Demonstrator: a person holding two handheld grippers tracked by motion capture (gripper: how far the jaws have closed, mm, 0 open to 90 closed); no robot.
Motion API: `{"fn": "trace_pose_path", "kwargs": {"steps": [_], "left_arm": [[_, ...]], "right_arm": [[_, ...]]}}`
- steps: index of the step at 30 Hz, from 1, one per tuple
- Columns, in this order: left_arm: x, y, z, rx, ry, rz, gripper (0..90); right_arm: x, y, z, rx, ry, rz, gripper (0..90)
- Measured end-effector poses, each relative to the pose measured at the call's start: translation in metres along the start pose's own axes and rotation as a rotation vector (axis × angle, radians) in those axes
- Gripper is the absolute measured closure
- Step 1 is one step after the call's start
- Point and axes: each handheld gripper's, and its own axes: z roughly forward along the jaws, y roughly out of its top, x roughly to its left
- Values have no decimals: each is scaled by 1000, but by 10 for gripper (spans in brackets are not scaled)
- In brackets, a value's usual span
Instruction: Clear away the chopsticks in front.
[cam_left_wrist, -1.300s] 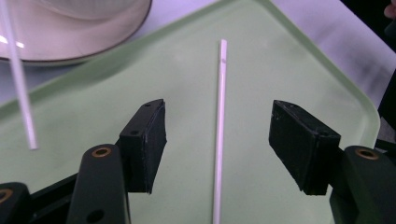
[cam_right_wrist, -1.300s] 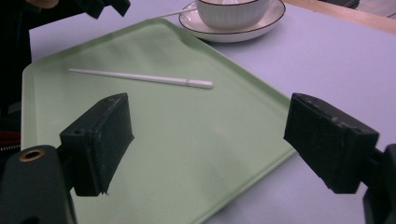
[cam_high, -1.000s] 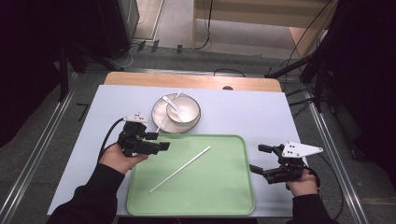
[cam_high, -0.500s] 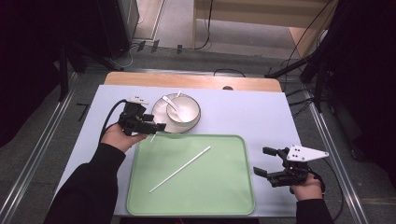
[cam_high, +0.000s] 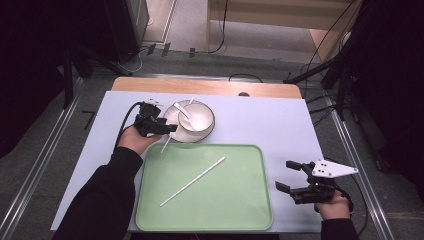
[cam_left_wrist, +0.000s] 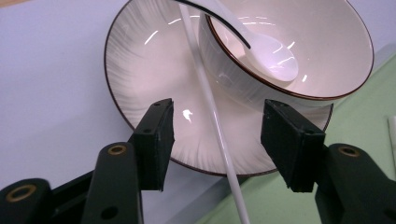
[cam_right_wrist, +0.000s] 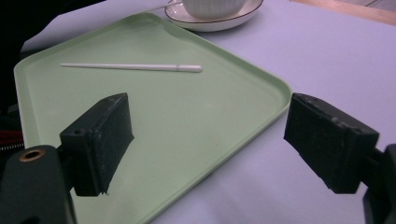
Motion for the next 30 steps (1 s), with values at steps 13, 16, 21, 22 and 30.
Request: {"fn": "trace_pose_path", "kwargs": {"steps": [13, 16, 21, 22, 30], "left_arm": [[5, -2, 32, 80, 7, -14, 580], [1, -2, 38, 97, 26, 1, 596], [-3, -1, 44, 99, 43, -21, 691], [-3, -1, 44, 98, 44, -29, 704], [-2, 1, 46, 104, 63, -81, 831]], "right_arm": [[1, -3, -4, -4, -11, 6, 157], [1, -3, -3, -2, -9, 6, 156], [2, -3, -3, -1, -9, 5, 156], [2, -3, -3, -1, -9, 6, 157], [1, -3, -3, 3, -11, 7, 157]]}}
